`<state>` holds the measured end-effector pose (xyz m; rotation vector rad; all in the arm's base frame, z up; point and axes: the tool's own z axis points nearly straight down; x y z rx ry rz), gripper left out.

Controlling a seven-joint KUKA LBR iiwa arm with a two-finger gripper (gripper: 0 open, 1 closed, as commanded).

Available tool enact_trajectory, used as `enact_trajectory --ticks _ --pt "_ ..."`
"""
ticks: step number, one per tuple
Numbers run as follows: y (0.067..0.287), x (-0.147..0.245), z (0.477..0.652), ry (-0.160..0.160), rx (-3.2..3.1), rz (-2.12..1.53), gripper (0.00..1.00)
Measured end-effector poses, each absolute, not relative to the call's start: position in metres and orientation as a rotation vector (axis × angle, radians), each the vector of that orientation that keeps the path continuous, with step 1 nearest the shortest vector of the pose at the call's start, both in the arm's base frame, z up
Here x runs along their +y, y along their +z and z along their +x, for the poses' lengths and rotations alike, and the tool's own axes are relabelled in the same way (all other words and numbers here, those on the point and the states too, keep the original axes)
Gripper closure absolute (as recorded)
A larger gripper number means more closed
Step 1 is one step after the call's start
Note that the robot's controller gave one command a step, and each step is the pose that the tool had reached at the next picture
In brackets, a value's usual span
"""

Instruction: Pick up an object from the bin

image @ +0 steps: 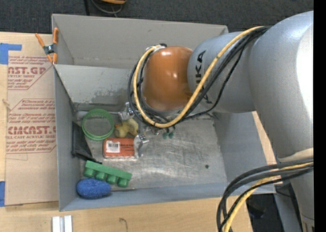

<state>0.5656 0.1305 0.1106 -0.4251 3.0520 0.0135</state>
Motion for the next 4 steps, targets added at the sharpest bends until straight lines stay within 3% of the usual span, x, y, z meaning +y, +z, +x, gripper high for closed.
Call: enact_trajectory --ticks 1,2,4 --pt "0.1 0.129 0.557 0.007 3.047 -0.644 0.0" --pt "0.079 0.153 0.57 0.004 3.095 -0.492 1.0" --pt "0.077 0.155 0.576 0.001 3.083 -0.617 1.0"
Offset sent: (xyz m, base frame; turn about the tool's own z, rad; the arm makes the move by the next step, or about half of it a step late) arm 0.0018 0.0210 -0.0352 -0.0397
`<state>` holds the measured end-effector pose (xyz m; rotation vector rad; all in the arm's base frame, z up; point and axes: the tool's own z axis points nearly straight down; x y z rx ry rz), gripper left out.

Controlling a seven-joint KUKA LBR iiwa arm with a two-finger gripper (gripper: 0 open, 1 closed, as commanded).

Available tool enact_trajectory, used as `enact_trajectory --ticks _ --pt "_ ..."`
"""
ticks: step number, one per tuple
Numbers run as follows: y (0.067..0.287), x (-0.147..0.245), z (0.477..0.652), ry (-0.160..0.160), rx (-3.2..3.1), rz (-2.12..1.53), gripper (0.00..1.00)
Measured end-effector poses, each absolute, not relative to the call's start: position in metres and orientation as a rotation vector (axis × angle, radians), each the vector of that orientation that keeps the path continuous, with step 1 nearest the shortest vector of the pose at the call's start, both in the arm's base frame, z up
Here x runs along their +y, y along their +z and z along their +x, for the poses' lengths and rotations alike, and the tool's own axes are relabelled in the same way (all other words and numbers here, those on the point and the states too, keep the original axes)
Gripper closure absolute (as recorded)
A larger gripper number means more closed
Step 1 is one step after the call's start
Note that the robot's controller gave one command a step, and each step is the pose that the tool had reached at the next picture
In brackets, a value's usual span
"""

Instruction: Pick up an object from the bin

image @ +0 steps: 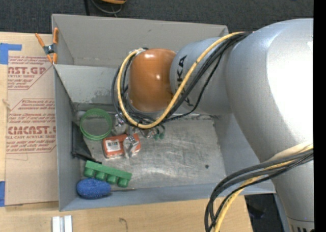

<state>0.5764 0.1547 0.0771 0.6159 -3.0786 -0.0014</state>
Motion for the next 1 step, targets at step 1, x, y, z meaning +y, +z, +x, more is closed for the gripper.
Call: enact_trajectory --ticks 1 --pt "0.2597 0.1773 0.5358 -0.002 -3.031 0.859 1.0"
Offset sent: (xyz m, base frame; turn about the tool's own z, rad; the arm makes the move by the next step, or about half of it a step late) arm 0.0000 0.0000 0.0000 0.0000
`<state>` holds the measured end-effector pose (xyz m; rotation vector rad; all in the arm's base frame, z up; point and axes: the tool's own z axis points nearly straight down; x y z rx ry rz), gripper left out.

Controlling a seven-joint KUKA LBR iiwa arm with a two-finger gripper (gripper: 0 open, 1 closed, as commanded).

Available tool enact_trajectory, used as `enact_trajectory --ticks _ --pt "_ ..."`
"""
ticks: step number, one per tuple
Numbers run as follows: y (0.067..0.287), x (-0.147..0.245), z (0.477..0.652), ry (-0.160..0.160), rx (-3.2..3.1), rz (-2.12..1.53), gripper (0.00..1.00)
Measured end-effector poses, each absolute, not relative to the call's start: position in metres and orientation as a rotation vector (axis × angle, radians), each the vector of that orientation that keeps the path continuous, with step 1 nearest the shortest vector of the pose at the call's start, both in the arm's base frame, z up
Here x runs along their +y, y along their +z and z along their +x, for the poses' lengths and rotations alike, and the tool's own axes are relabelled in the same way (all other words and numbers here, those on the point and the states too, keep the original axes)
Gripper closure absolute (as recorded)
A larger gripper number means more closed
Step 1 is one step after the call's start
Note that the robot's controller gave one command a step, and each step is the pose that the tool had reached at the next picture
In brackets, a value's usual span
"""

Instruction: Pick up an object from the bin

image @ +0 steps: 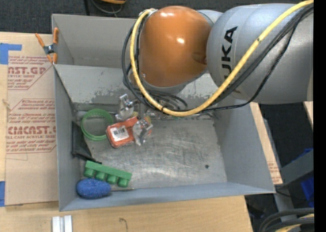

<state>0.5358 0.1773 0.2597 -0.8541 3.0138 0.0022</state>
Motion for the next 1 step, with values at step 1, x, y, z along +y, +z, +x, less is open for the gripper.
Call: enact_trajectory --ticks 1 --pt "0.2555 0.1763 0.5351 0.003 3.021 -0.854 1.0"
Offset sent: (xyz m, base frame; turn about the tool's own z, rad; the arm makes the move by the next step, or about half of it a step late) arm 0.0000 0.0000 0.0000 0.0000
